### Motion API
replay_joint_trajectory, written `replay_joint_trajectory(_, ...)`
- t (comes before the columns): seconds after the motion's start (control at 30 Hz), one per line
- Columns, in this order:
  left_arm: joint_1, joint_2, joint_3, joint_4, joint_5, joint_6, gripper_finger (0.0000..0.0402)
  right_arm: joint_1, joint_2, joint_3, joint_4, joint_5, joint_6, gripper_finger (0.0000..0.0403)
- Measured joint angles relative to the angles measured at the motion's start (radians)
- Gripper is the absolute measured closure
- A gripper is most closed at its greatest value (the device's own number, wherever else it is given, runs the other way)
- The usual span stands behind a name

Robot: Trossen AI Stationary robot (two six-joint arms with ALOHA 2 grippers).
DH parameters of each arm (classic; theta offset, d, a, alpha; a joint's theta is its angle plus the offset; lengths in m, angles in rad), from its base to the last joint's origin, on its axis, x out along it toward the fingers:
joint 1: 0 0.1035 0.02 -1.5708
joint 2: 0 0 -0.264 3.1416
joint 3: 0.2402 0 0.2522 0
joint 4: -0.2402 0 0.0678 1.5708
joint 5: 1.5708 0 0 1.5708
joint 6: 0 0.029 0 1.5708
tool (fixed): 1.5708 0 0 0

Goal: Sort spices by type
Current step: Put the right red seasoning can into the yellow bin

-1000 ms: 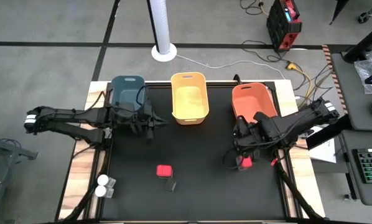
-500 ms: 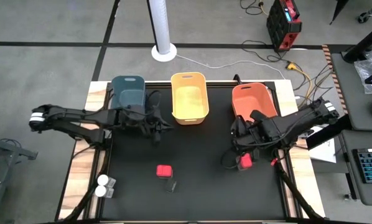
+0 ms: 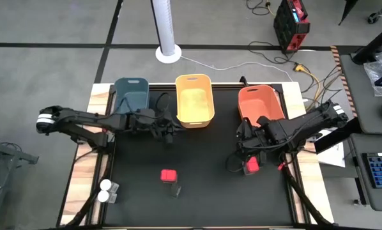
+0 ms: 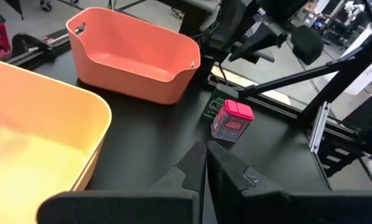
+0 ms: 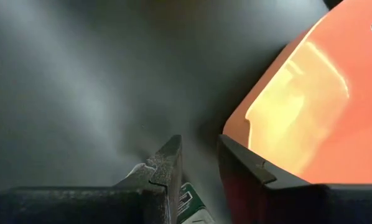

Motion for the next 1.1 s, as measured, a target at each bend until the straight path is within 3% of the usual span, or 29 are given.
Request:
replay_joint_trajectory(0.27, 0.003, 0.074, 0.0, 0.095, 0.037, 0.04, 0.0402, 0.0, 0.012, 0.0, 0.003, -0.014, 0.041, 0.0309)
replay_joint_trajectory(0.43, -0.005, 0.047, 0.0, 0.168, 0.087, 0.138, 0.0402, 0.0, 0.017, 0.0, -0.004, -0.127, 0.098, 0.0295)
replay_joint_trajectory(0.77, -0.018, 0.015, 0.0, 0.18, 0.089, 0.231, 0.0402, 0.022, 0.027, -0.009, -0.005, -0.336, 0.26, 0.02)
replay_joint_trajectory(0.87, -0.018, 0.015, 0.0, 0.176, 0.089, 0.231, 0.0402, 0.027, 0.03, -0.02, -0.013, -0.376, 0.371, 0.0167)
replay_joint_trajectory(1.1, -0.015, 0.0, 0.0, 0.178, 0.086, 0.257, 0.0402, 0.027, 0.04, -0.043, 0.002, -0.45, 0.411, 0.0096)
